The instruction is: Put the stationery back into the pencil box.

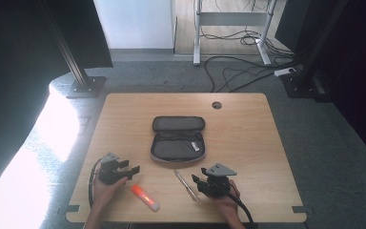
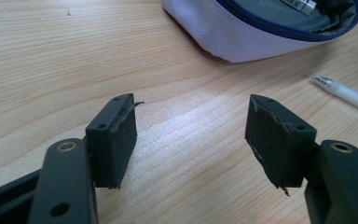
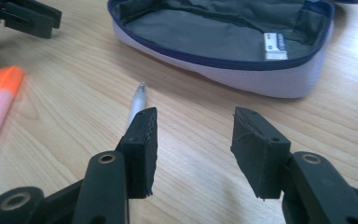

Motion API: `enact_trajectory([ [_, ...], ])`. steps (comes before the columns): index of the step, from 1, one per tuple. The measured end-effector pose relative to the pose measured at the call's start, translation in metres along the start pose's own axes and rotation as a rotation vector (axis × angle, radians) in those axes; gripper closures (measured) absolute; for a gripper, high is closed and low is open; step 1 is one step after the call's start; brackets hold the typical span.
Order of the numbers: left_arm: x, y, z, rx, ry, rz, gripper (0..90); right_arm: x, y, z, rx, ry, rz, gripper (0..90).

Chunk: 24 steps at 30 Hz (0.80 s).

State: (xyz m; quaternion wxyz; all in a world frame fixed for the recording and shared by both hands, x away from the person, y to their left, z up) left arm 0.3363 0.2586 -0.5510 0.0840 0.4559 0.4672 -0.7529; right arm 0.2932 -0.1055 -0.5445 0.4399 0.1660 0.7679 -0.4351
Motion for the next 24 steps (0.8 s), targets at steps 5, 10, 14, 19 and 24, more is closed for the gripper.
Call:
enact_trajectory([
  [5, 0.000, 0.000, 0.000, 0.001, 0.003, -0.001, 34.2, 0.002, 0.003, -0.006, -0.019, -0.008, -0.012, 49.7],
  [10, 0.000, 0.000, 0.000, 0.000, 0.002, -0.001, 34.2, 0.004, 0.006, -0.012, -0.032, -0.018, -0.022, 49.7],
  [14, 0.000, 0.001, 0.000, 0.000, 0.003, -0.003, 34.2, 0.005, 0.008, -0.017, -0.043, -0.025, -0.030, 49.7],
  [19, 0.000, 0.001, 0.000, 0.001, 0.005, -0.007, 34.2, 0.007, 0.010, -0.021, -0.052, -0.031, -0.037, 49.7],
  [24, 0.000, 0.002, 0.000, 0.000, 0.002, -0.009, 34.2, 0.008, 0.013, -0.024, -0.057, -0.036, -0.041, 49.8],
])
Point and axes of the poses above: each handheld gripper's, and its own axes: y roughly forward along the jaws, x roughly out of its underside, z roughly to its right, the point moved 2 cm from there along y, roughly forward along the jaws, and after that the axes turned 8 degrees about y, right-handed, at the moved point
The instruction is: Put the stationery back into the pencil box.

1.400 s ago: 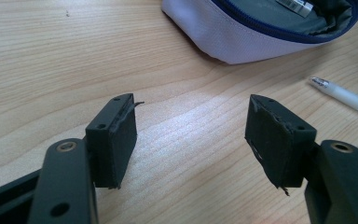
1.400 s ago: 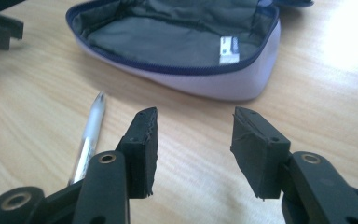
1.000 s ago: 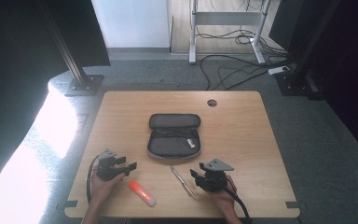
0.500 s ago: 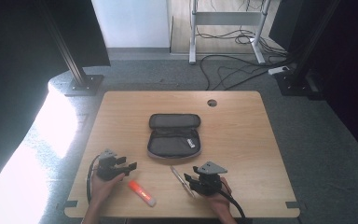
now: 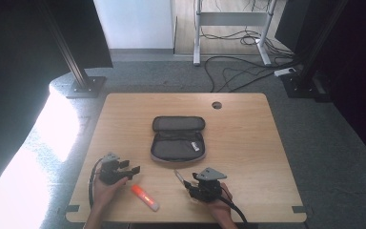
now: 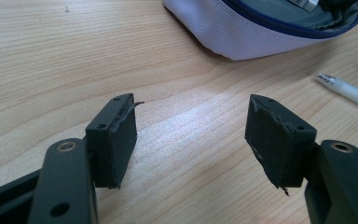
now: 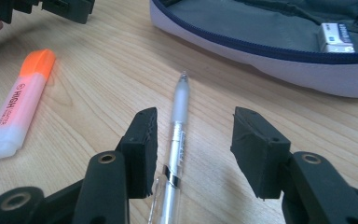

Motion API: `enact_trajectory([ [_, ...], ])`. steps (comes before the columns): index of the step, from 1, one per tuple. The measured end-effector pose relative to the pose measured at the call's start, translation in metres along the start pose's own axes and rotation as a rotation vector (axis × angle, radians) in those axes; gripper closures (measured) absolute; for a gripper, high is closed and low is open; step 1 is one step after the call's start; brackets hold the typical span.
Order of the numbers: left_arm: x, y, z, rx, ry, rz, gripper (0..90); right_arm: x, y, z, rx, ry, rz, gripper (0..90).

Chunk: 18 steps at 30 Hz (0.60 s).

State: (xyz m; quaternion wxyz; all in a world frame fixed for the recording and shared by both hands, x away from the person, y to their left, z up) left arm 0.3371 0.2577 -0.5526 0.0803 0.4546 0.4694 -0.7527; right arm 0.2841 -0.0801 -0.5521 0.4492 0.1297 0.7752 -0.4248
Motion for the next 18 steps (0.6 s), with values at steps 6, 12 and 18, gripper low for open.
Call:
enact_trajectory([
  [6, 0.000, 0.000, 0.000, 0.001, 0.003, -0.002, 34.2, 0.001, 0.005, -0.003, -0.007, 0.005, -0.015, 50.6],
  [12, 0.000, 0.001, 0.000, -0.002, 0.006, -0.004, 34.2, 0.003, 0.012, -0.007, -0.009, -0.005, -0.038, 52.7],
  [18, 0.000, 0.002, 0.000, -0.002, 0.004, -0.006, 34.2, 0.005, 0.017, -0.011, 0.000, -0.025, -0.058, 55.4],
])
Point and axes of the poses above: each handheld gripper's, and its own axes: y roughly forward along the jaws, x roughly out of its underside, z roughly to its right, the point moved 2 cm from there along y, roughly forward along the jaws, and after that the axes turned 8 degrees about y, right-handed, at the moved point
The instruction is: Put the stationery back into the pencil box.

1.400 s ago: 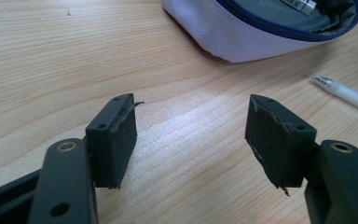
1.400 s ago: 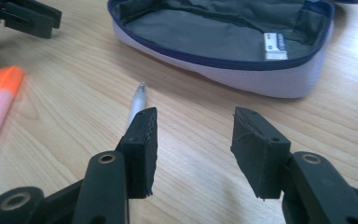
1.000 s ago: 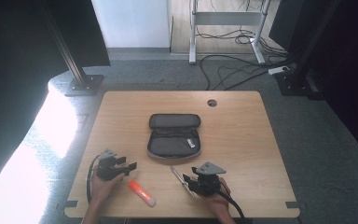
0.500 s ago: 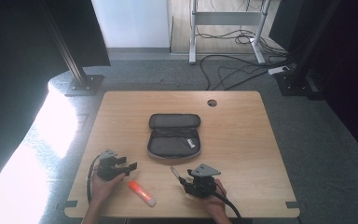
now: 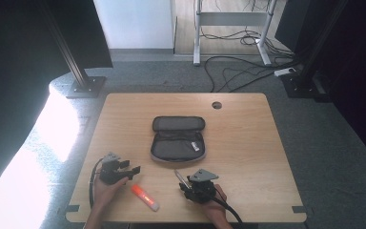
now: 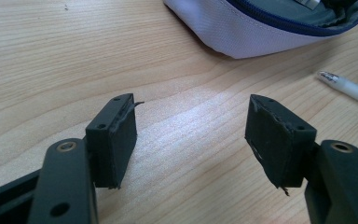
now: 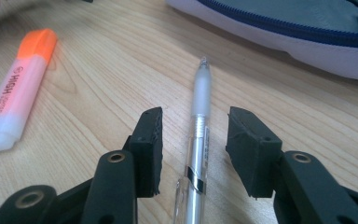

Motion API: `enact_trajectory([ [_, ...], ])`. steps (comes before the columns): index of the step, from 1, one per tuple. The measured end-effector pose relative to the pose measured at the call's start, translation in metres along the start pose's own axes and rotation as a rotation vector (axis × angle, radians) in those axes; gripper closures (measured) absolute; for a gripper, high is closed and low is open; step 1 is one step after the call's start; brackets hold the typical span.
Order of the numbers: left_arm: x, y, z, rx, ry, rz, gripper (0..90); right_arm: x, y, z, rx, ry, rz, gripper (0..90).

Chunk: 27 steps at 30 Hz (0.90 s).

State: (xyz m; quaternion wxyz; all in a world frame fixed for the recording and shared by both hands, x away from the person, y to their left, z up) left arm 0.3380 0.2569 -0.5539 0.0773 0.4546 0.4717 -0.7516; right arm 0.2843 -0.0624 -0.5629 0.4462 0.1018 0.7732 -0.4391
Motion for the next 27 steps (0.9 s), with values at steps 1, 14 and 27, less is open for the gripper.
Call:
enact_trajectory([
  [1, 0.0000, 0.0001, 0.0001, 0.000, 0.000, -0.001, 34.2, 0.0003, 0.0008, -0.0004, 0.001, -0.003, -0.003, 56.1],
  [14, -0.0001, 0.0008, 0.0006, 0.003, 0.006, -0.006, 34.2, 0.0010, 0.0038, -0.0037, 0.033, -0.038, -0.038, 68.8],
  [27, -0.0003, 0.0006, 0.0001, 0.003, 0.006, -0.002, 34.2, 0.0015, 0.0025, -0.0028, 0.047, -0.045, -0.039, 78.0],
])
Point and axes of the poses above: each handheld gripper's, and its own axes: y roughly forward along the jaws, x roughly out of its underside, z roughly to its right, the point moved 2 cm from there along y, roughly forward along the jaws, and after that the axes turned 8 degrees about y, right-handed, at the moved point
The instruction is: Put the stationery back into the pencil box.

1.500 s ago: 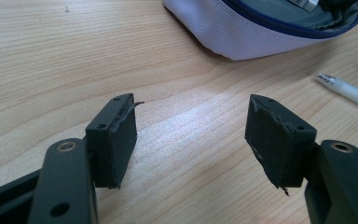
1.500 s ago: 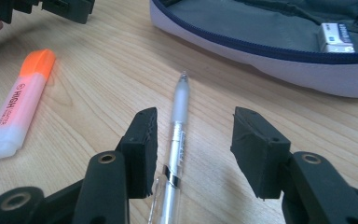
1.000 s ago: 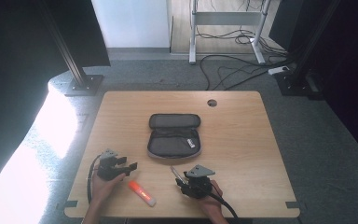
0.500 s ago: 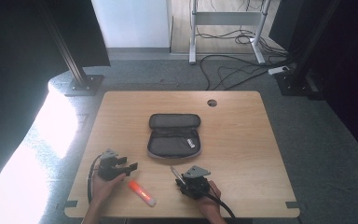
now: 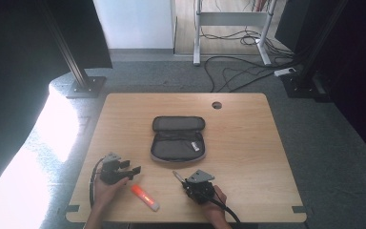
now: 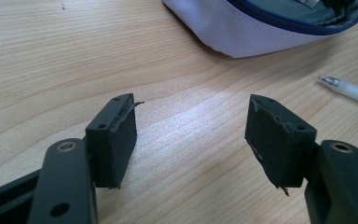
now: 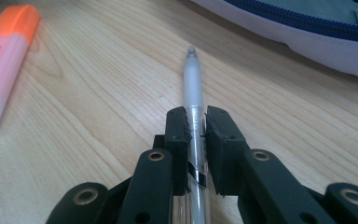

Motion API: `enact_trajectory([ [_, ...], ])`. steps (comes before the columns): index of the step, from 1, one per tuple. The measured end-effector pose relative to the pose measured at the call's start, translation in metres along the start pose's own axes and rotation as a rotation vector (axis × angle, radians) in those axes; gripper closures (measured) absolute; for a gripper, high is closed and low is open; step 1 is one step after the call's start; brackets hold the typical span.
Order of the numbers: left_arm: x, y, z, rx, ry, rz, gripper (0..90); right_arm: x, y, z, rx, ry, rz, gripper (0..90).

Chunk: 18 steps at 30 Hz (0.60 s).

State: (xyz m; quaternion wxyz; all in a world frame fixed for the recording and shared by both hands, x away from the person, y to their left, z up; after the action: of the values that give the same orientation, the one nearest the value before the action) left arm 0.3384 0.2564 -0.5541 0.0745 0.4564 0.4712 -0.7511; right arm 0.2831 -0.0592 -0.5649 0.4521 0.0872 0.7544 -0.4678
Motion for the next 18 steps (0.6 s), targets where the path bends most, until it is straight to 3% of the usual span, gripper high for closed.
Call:
enact_trajectory([
  [9, 0.000, 0.000, 0.000, -0.003, -0.003, -0.001, 34.2, -0.012, -0.019, -0.002, -0.023, -0.014, 0.058, 78.2],
  [18, 0.000, 0.000, 0.000, -0.003, -0.004, -0.003, 34.2, -0.019, -0.034, 0.003, -0.034, 0.010, 0.108, 78.2],
])
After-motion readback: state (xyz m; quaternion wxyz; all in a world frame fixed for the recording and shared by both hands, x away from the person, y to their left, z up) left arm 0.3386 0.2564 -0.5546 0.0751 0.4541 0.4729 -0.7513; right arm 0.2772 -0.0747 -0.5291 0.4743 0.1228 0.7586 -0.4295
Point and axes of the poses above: each handheld gripper's, and its own axes: y roughly forward along the jaws, x roughly out of its underside, z roughly to its right, the point moved 2 cm from there along y, roughly forward along the jaws, and after that the axes turned 8 degrees about y, right-handed, at the moved point
